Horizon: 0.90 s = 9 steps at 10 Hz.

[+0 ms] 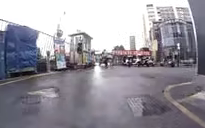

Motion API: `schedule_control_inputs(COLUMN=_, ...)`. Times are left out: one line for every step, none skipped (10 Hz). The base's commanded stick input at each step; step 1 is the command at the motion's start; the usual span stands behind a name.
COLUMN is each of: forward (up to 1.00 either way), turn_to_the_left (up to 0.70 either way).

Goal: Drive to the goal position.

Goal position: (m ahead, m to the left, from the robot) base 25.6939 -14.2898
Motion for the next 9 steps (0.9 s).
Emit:
schedule_control_inputs(forward=0.7, turn_to_the_left=0.0)
schedule_control_inputs(forward=0.7, turn_to_the_left=0.0)
schedule_control_inputs(forward=0.7, turn_to_the_left=0.0)
schedule_control_inputs(forward=0.7, turn_to_the_left=0.0)
schedule_control_inputs(forward=0.7, turn_to_the_left=0.0)
schedule_control_inputs(forward=0.7, turn_to_the_left=0.0)
schedule_control_inputs(forward=0.7, turn_to_the_left=0.0)
schedule_control_inputs(forward=0.7, turn_to_the_left=0.0)
schedule_control_inputs(forward=0.7, turn_to_the_left=0.0)
